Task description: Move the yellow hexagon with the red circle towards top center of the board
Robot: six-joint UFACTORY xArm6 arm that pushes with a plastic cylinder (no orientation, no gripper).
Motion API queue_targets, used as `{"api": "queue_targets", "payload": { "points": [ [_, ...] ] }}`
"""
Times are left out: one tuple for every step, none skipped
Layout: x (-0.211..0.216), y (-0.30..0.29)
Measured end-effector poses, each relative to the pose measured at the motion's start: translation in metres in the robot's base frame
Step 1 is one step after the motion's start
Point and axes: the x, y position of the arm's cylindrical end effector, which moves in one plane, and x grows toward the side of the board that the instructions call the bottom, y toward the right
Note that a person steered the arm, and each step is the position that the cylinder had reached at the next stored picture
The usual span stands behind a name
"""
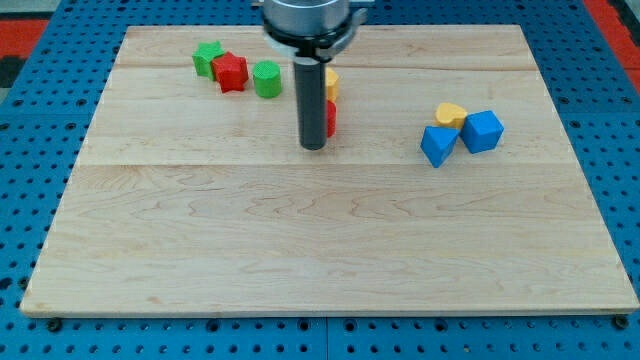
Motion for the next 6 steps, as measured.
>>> {"api": "queue_targets", "payload": {
  "points": [
    [-0.045, -0.002],
    [-0.083, -0.001],
    [-0.090, 0.014],
    [-0.091, 0.074],
    [-0.092, 0.111],
    [-0.107, 0.076]
  ]
}}
